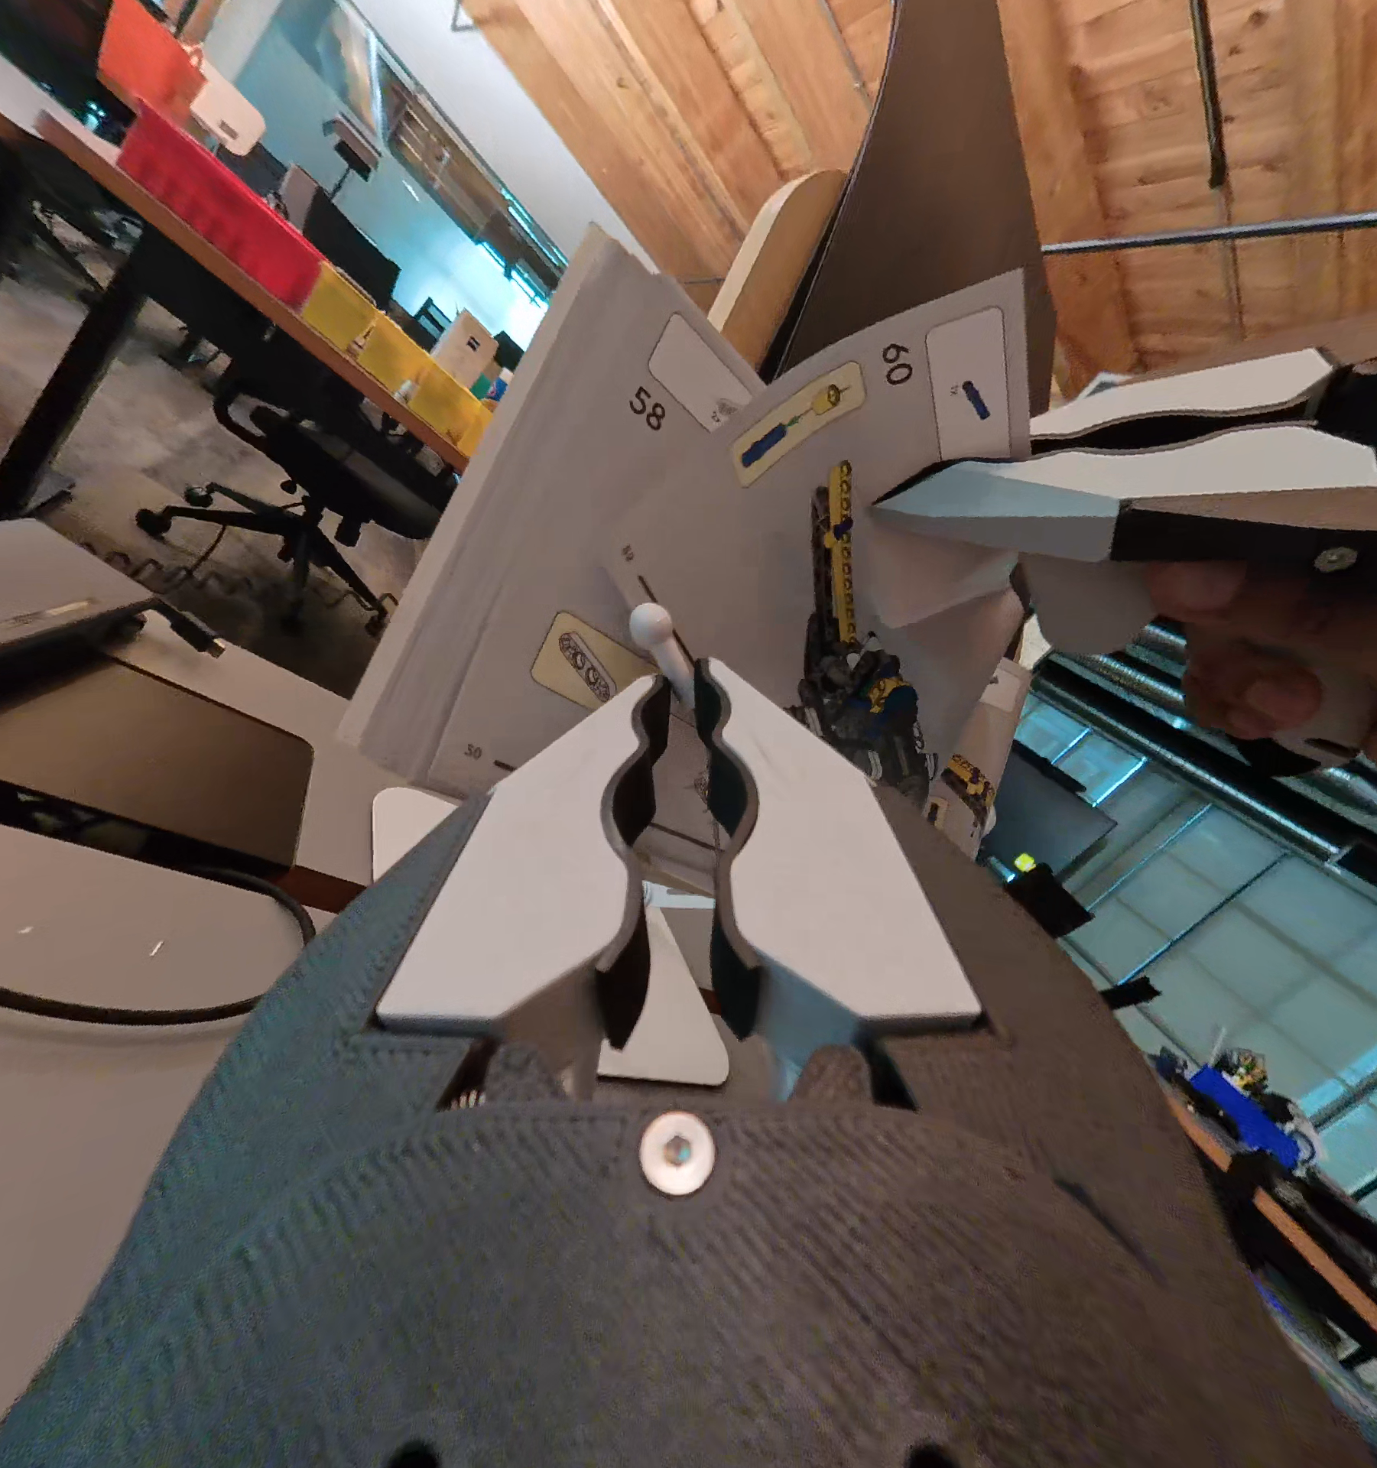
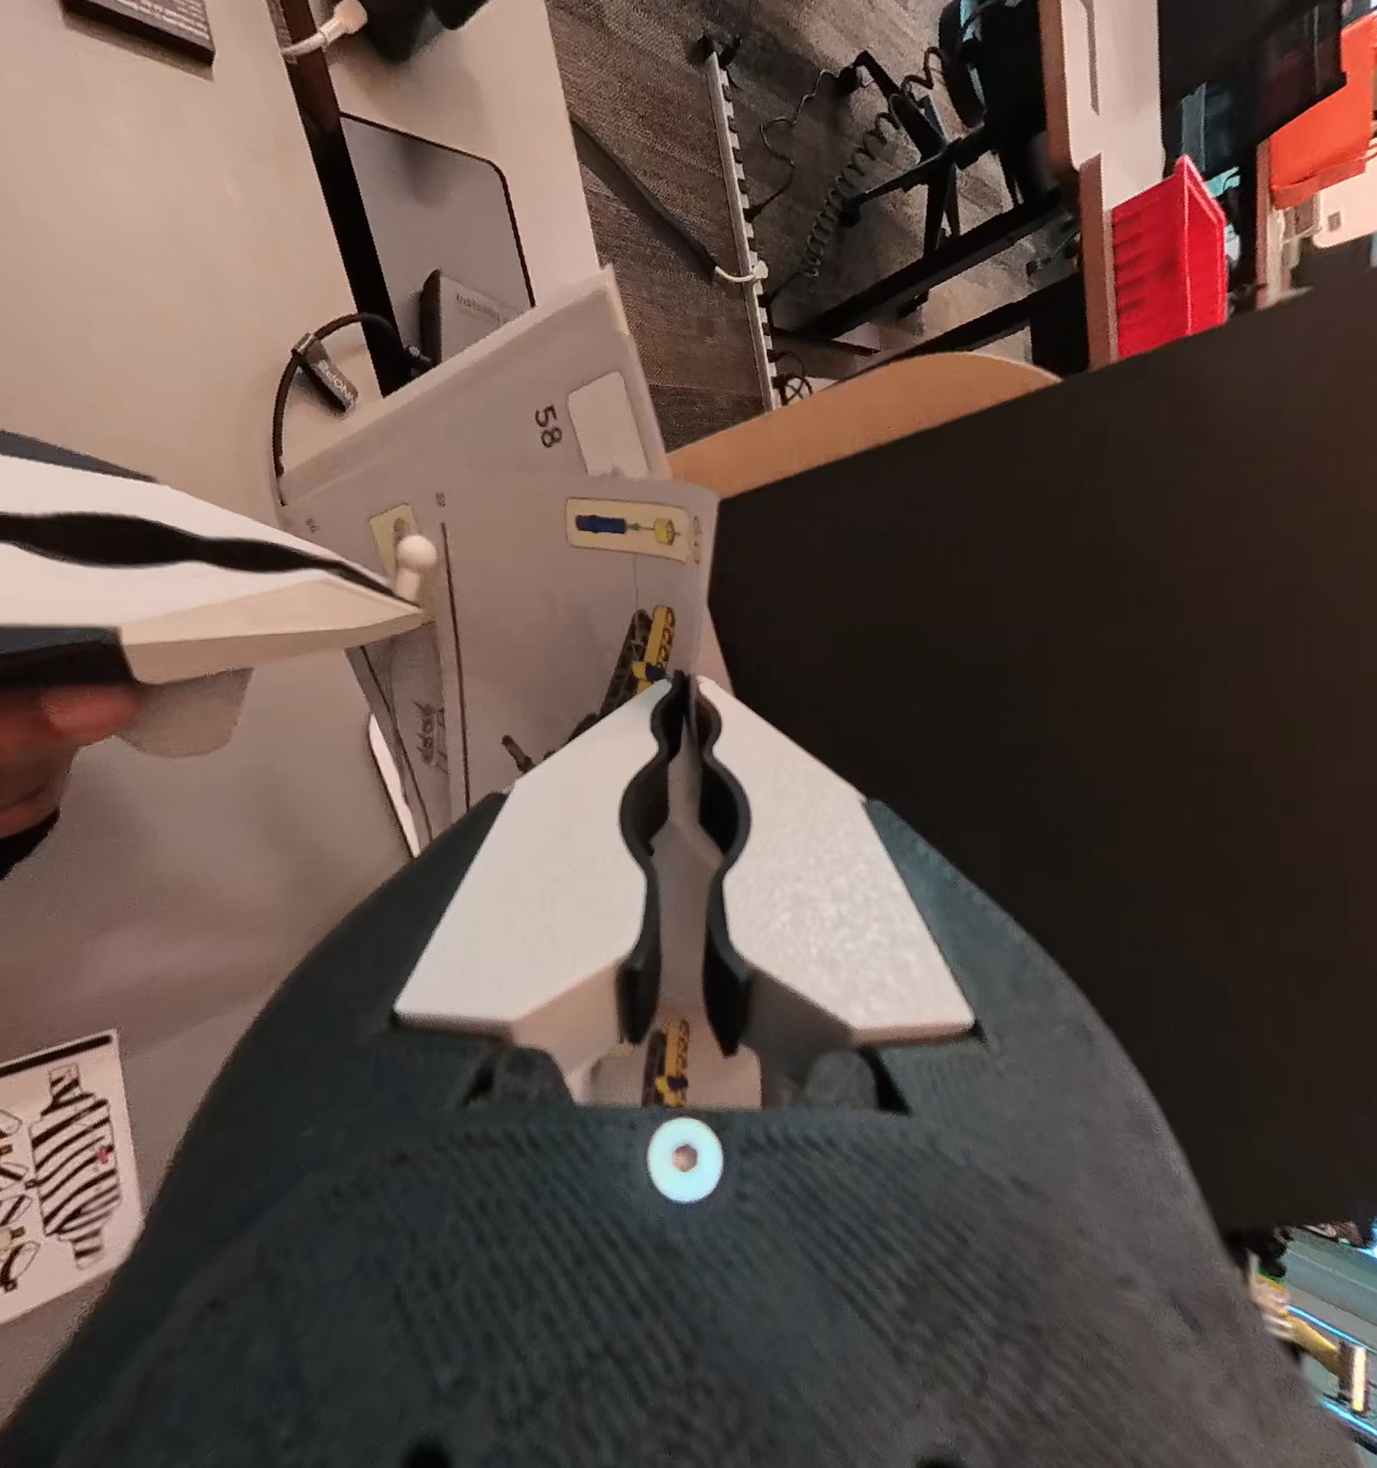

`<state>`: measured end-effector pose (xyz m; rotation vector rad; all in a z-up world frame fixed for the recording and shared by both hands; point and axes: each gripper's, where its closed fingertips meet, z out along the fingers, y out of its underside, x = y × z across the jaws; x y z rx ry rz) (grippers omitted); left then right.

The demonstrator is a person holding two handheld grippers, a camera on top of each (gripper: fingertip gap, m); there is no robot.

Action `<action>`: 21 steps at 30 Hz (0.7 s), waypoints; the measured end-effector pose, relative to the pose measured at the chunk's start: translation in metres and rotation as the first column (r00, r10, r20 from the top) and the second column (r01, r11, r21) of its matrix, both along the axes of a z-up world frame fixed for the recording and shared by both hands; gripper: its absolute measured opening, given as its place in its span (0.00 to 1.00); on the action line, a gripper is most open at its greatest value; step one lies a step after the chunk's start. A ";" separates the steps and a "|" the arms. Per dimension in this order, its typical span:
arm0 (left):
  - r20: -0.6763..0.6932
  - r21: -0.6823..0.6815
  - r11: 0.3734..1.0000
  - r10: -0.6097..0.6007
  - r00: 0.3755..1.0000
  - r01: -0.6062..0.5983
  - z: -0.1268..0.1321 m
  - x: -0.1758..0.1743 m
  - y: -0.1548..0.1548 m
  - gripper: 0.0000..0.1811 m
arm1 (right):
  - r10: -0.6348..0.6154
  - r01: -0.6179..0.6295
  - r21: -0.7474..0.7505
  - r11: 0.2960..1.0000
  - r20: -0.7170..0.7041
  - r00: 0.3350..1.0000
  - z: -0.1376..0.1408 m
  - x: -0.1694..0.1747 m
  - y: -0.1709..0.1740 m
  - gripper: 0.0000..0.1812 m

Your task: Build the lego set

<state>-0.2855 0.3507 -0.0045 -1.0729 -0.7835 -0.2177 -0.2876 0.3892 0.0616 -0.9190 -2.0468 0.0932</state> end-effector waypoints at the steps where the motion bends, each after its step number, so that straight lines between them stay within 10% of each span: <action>1: -0.003 -0.012 1.000 -0.005 1.000 0.005 -0.001 0.000 0.001 0.03 | 0.010 -0.010 0.023 1.000 0.001 1.000 -0.001 0.000 -0.001 0.00; 9: -0.016 -0.010 1.000 -0.010 1.000 0.010 0.002 0.002 0.002 0.03 | 0.199 -0.225 0.282 0.933 0.120 0.973 -0.026 -0.005 -0.029 0.00; 21: 0.043 -0.005 0.998 -0.070 0.997 0.070 -0.003 -0.003 0.005 0.03 | 0.238 -0.240 0.031 0.970 0.059 0.970 -0.019 -0.036 -0.046 0.08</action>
